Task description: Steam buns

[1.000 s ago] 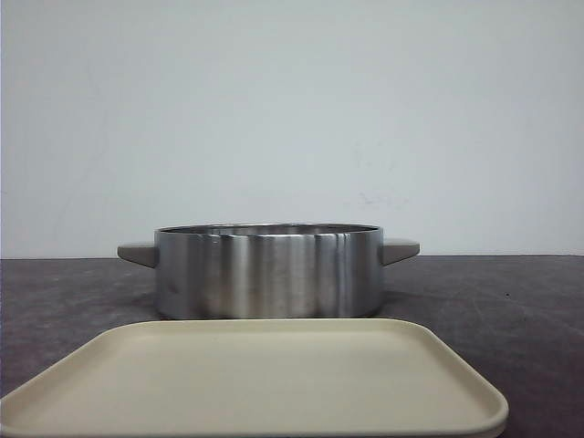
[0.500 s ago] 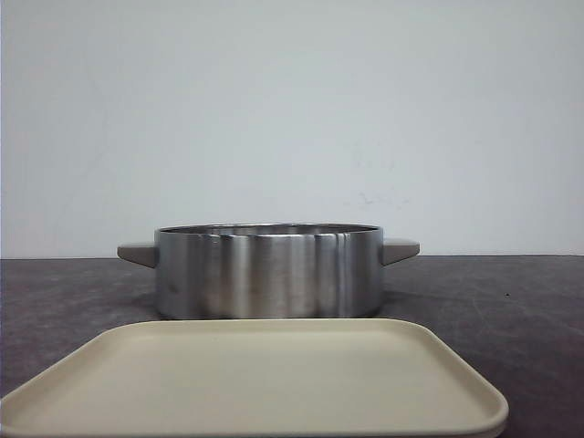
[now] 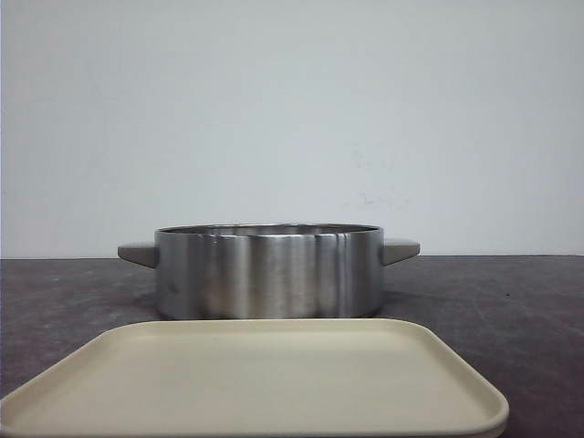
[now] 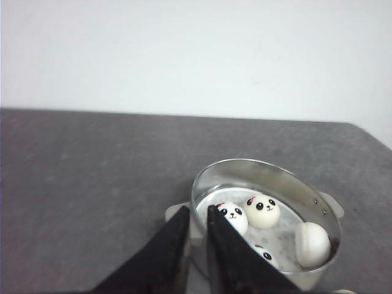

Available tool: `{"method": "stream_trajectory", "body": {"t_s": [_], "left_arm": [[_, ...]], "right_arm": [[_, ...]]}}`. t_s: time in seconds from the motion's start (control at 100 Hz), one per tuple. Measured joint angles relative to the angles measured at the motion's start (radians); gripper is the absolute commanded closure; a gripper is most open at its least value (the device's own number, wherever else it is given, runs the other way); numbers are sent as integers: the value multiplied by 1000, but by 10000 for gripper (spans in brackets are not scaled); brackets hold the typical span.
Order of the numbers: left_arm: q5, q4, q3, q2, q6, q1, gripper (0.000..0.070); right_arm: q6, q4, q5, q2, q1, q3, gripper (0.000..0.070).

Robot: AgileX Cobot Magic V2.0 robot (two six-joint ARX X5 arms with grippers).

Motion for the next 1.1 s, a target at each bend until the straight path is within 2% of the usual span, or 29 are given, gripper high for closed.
{"method": "stream_trajectory", "body": {"t_s": [0.19, 0.38, 0.74, 0.85, 1.1], "left_arm": [[-2, 235, -334, -182, -15, 63, 700], [-11, 251, -520, -298, -15, 156, 700], [-11, 246, -562, -302, 21, 291, 700], [-11, 195, -562, -301, 55, 314, 700], [12, 196, -562, -301, 158, 354, 700]], "right_arm": [[0, 0, 0, 0, 0, 0, 692], [0, 0, 0, 0, 0, 0, 692], [0, 0, 0, 0, 0, 0, 692], [0, 0, 0, 0, 0, 0, 692], [0, 0, 0, 0, 0, 0, 692]]}}
